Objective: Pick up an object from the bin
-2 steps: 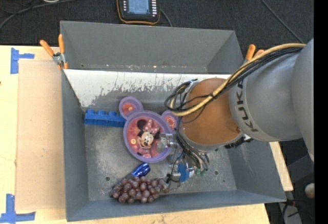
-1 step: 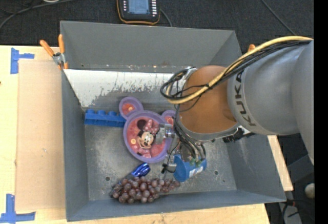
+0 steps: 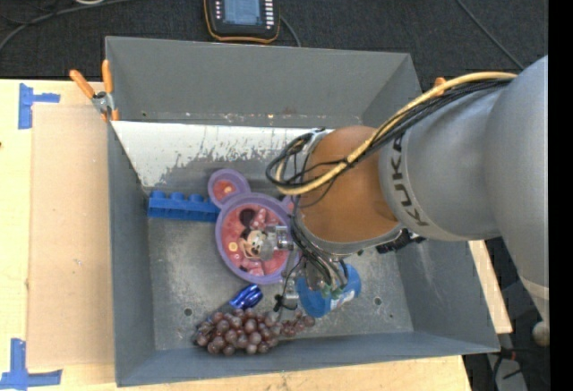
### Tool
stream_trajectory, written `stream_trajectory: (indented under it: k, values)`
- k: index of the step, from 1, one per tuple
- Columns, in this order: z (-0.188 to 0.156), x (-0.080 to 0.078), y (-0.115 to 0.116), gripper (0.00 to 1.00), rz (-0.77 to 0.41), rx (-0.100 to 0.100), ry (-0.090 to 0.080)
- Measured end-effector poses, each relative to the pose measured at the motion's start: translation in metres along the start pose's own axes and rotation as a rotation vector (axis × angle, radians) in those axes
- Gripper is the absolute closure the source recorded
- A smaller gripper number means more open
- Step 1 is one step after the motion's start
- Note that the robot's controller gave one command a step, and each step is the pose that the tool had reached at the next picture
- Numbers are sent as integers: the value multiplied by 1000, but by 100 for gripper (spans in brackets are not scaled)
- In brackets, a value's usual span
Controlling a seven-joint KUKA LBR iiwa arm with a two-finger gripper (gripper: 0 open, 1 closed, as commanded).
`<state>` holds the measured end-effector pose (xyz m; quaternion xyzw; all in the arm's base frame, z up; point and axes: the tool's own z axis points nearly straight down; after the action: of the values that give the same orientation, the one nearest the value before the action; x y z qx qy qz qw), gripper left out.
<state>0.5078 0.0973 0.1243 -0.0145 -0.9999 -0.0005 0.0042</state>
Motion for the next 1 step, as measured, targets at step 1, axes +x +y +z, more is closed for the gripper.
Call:
stream_trajectory:
  k: [1]
  values:
    - [4, 4, -1, 0, -6, 0, -2]
